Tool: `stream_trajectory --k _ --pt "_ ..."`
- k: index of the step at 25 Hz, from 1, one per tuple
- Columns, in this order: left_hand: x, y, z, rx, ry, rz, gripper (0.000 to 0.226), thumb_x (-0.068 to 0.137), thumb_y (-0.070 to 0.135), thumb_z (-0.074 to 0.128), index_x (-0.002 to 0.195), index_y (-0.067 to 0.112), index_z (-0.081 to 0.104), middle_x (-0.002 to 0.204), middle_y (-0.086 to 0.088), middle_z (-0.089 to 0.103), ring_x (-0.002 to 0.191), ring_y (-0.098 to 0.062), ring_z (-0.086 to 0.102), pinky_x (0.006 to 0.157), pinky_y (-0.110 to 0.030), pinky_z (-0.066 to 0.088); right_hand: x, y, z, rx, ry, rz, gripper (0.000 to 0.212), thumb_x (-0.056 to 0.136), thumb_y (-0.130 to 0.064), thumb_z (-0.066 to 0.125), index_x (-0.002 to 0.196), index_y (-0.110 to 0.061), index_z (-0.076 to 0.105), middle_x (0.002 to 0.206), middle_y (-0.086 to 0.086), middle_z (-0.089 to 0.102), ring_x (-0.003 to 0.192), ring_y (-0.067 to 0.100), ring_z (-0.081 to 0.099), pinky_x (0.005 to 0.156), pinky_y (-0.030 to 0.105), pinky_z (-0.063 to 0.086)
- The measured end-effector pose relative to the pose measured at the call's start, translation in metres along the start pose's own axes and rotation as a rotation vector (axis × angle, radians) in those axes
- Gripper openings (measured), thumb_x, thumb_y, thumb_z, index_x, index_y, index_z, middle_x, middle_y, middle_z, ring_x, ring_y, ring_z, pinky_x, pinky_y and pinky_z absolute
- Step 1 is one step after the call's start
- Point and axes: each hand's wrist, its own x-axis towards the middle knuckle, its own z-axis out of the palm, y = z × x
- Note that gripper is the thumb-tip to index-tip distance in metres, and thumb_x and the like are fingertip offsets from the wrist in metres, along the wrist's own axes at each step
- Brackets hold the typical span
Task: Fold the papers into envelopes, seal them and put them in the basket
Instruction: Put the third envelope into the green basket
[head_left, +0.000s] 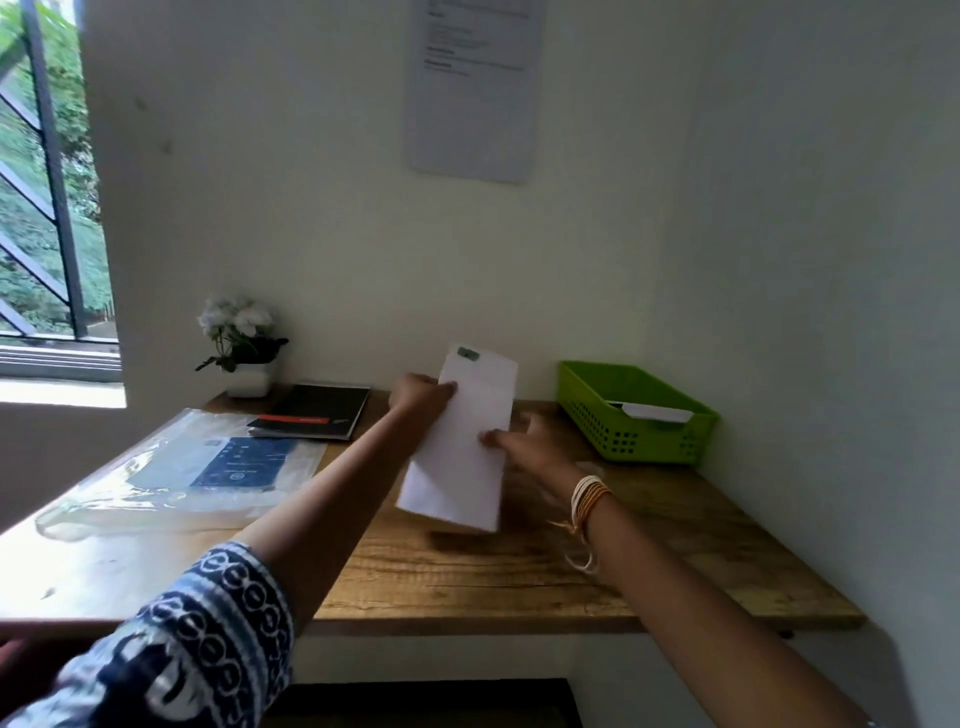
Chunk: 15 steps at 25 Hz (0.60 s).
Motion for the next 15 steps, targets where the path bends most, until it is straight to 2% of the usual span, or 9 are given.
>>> stream_trajectory --k 1,2,5,6,9,10,12,14,15 --pt "-0.002 0.004 0.005 -0.107 0.025 -0.034 0.022 0.083 0.024 0.069 0.085 0.003 0.068 0.094 -0.014 0.067 0.087 -0.028 0.065 0.078 -0.034 0.053 -0.003 -0.001 0.0 0.091 -0.055 0.061 0.027 0.085 -0.012 0.068 0.107 -0.005 0.054 0.114 0.01 0.062 0.1 0.027 0.062 0.075 0.034 0.054" --pt "-0.001 0.008 0.01 -0.194 0.044 -0.07 0.027 0.083 0.024 0.069 0.096 0.0 0.068 0.101 -0.015 0.068 0.093 -0.03 0.066 0.08 -0.035 0.055 -0.002 -0.001 -0.003 0.135 -0.08 0.104 0.027 0.084 -0.012 0.068 0.107 -0.002 0.058 0.113 0.014 0.065 0.1 0.03 0.064 0.079 0.04 0.055" --pt "-0.008 0.021 0.03 -0.317 0.022 -0.19 0.036 0.084 0.023 0.067 0.11 -0.001 0.063 0.107 -0.014 0.065 0.098 -0.032 0.065 0.075 -0.033 0.052 -0.001 -0.006 -0.019 0.162 -0.051 0.123 0.037 0.082 -0.004 0.067 0.117 0.005 0.059 0.115 0.024 0.066 0.102 0.038 0.064 0.088 0.049 0.053" --pt "-0.007 0.024 0.038 -0.361 -0.024 -0.216 0.037 0.083 0.021 0.068 0.111 -0.002 0.061 0.109 -0.015 0.066 0.097 -0.033 0.066 0.076 -0.035 0.054 -0.002 -0.012 -0.027 0.165 -0.015 0.103 0.036 0.082 -0.001 0.067 0.116 0.007 0.059 0.115 0.024 0.065 0.099 0.038 0.064 0.085 0.048 0.055" --pt "-0.015 0.042 0.066 -0.432 -0.198 -0.226 0.027 0.081 0.008 0.068 0.102 -0.005 0.057 0.101 -0.02 0.066 0.088 -0.035 0.066 0.077 -0.046 0.056 0.002 -0.035 -0.069 0.017 0.112 0.036 0.027 0.084 -0.002 0.067 0.108 0.006 0.06 0.107 0.019 0.065 0.086 0.03 0.063 0.062 0.028 0.056" --pt "-0.018 0.049 0.077 -0.401 -0.241 -0.199 0.024 0.081 0.005 0.069 0.099 -0.005 0.056 0.098 -0.02 0.065 0.084 -0.034 0.065 0.074 -0.046 0.057 0.003 -0.042 -0.086 -0.023 0.143 0.042 0.032 0.084 -0.004 0.068 0.112 0.008 0.06 0.11 0.019 0.064 0.091 0.03 0.062 0.068 0.03 0.056" --pt "-0.023 0.066 0.096 -0.349 -0.289 -0.144 0.023 0.081 0.003 0.069 0.098 -0.005 0.055 0.091 -0.018 0.064 0.074 -0.031 0.064 0.061 -0.039 0.058 0.013 -0.054 -0.118 -0.064 0.19 0.069 0.042 0.081 -0.006 0.071 0.119 0.009 0.058 0.118 0.021 0.062 0.1 0.032 0.061 0.081 0.039 0.053" --pt "-0.025 0.084 0.111 -0.302 -0.344 -0.099 0.016 0.084 0.002 0.066 0.09 -0.005 0.054 0.074 -0.015 0.064 0.058 -0.027 0.062 0.04 -0.028 0.051 0.019 -0.064 -0.145 -0.138 0.202 0.089 0.044 0.08 -0.008 0.074 0.119 0.006 0.059 0.114 0.014 0.06 0.092 0.029 0.057 0.074 0.033 0.048" --pt "-0.025 0.091 0.12 -0.275 -0.394 -0.1 0.013 0.086 0.003 0.063 0.084 -0.003 0.052 0.063 -0.012 0.063 0.05 -0.024 0.06 0.035 -0.024 0.047 0.024 -0.07 -0.159 -0.172 0.221 0.101 0.04 0.079 -0.008 0.074 0.116 0.002 0.061 0.109 0.012 0.058 0.093 0.027 0.055 0.073 0.032 0.045"
